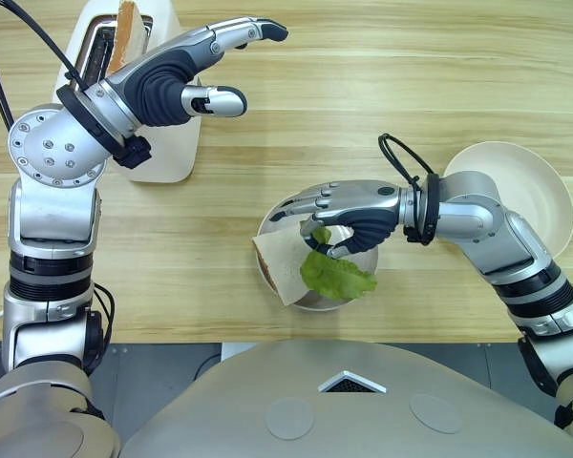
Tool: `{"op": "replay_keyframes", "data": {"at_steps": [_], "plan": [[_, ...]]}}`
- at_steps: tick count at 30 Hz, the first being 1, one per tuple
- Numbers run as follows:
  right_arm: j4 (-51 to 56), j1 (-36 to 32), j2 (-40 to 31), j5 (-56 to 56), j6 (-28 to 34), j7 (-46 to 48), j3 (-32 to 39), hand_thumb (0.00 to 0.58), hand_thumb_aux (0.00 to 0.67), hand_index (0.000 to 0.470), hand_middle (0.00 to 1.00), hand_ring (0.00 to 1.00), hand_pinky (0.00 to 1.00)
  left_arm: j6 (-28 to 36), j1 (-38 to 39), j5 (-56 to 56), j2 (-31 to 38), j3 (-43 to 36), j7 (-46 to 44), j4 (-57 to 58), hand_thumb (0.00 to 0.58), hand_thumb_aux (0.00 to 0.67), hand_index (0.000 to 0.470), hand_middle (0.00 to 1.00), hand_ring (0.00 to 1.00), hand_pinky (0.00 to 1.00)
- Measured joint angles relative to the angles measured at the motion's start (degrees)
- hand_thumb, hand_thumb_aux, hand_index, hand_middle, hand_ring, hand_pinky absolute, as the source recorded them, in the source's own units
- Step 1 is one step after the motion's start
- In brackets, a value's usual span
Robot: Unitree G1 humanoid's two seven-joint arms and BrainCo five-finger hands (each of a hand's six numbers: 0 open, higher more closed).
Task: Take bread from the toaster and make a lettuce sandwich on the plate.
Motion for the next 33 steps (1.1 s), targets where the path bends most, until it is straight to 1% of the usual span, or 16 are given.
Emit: {"op": "replay_keyframes", "data": {"at_steps": [3, 5, 10, 15, 19, 20, 21, 22, 23, 24, 25, 26, 27, 31, 33], "plan": [[2.0, -0.8, 2.0, -2.7, -1.1, -1.2, 0.6, 0.58, 0.67, 0.47, 0.0, 0.0, 0.0, 0.0, -0.5, 0.0, 0.0, -0.1, 0.0, 0.2, 0.0, 0.0, 0.0, 0.0, 0.0, 0.0], [4.6, -2.2, 3.9, -5.6, -2.0, -2.8, 1.0, 0.58, 0.67, 0.47, 0.0, 0.0, 0.0, 0.0, -1.1, 0.1, -0.2, -0.5, 0.0, 0.2, 0.0, 0.0, 0.0, 0.0, 0.0, 0.0], [8.7, -6.0, 8.1, -8.3, -2.6, -4.0, 2.4, 0.58, 0.67, 0.47, 0.0, 0.0, 0.0, -0.1, -1.8, 0.1, -0.6, -1.4, 0.0, 0.2, 0.0, 0.0, 0.0, 0.0, 0.0, 0.0], [10.3, -6.2, 12.5, -8.5, -3.2, -4.1, 5.3, 0.58, 0.67, 0.47, 0.0, 0.0, 0.0, 0.0, -1.8, 0.0, -0.6, -1.3, -0.3, 0.1, 0.0, 0.0, 0.0, 0.0, 0.0, 0.0], [10.6, -5.2, 13.1, -9.4, -3.3, -3.3, 7.9, 0.58, 0.67, 0.47, 0.0, 0.0, 0.0, 0.1, -2.2, 0.0, -0.6, -1.5, -0.9, 0.2, 0.0, 0.0, 0.0, 0.0, 0.0, 0.0], [10.6, -5.0, 13.1, -9.4, -3.4, -3.0, 8.4, 0.58, 0.654, 0.459, 0.0, 0.0, 0.0, 0.2, -2.2, 0.0, -0.6, -1.5, -0.9, 0.2, 0.0, 0.0, 0.0, 0.0, 0.0, 0.0], [10.7, -4.6, 13.0, -9.7, -3.6, -2.9, 8.8, 0.568, 0.575, 0.404, 0.0, 0.0, 0.0, 0.2, -2.2, 0.0, -0.6, -1.5, -0.9, 0.2, 0.0, 0.0, 0.0, 0.0, 0.0, 0.0], [10.8, -4.2, 12.8, -10.6, -4.1, -2.9, 9.3, 0.549, 0.515, 0.361, 0.0, 0.0, 0.0, 0.3, -2.3, 0.0, -0.6, -1.5, -1.0, 0.3, 0.0, 0.0, 0.0, 0.0, 0.0, 0.0], [10.8, -3.9, 12.6, -11.7, -4.5, -3.1, 9.5, 0.547, 0.51, 0.358, 0.0, 0.0, 0.0, 0.3, -2.5, 0.0, -0.7, -1.7, -1.0, 0.4, 0.0, 0.0, 0.0, 0.0, 0.0, 0.0], [11.0, -3.8, 12.3, -13.1, -4.9, -3.5, 9.9, 0.521, 0.457, 0.321, 0.0, 0.0, 0.0, 0.3, -2.7, 0.0, -0.9, -1.8, -1.1, 0.4, 0.0, 0.0, 0.0, 0.0, 0.0, 0.0], [11.2, -3.8, 12.2, -14.1, -5.3, -3.8, 10.2, 0.387, 0.284, 0.199, 0.0, 0.0, 0.0, 0.3, -3.0, 0.0, -1.1, -1.8, -1.1, 0.5, 0.0, 0.0, 0.0, 0.0, 0.0, 0.0], [11.4, -3.8, 12.1, -15.0, -5.9, -4.2, 10.3, 0.16, 0.1, 0.07, 0.0, 0.0, 0.0, 0.3, -3.4, 0.0, -1.2, -1.9, -1.1, 0.5, 0.0, 0.0, 0.0, 0.0, 0.0, 0.0], [11.7, -3.9, 11.9, -16.3, -6.6, -4.8, 10.4, 0.0, 0.0, 0.0, 0.0, 0.0, 0.0, 0.3, -3.6, 0.0, -1.2, -1.9, -1.1, 0.5, 0.0, 0.0, 0.0, 0.0, 0.0, 0.0], [12.0, -4.4, 10.5, -18.5, -7.1, -5.5, 9.6, 0.0, 0.0, 0.0, 0.0, 0.0, 0.0, 0.3, -3.8, 0.0, -1.4, -2.1, -1.1, 0.6, 0.0, 0.0, 0.0, 0.0, 0.0, 0.0], [10.7, -4.7, 10.0, -18.5, -6.9, -5.7, 7.8, 0.0, 0.0, 0.0, 0.0, 0.0, 0.0, 0.3, -4.0, 0.0, -1.5, -2.5, -1.1, 1.0, 0.0, 0.0, 0.0, 0.0, 0.0, 0.0]]}}
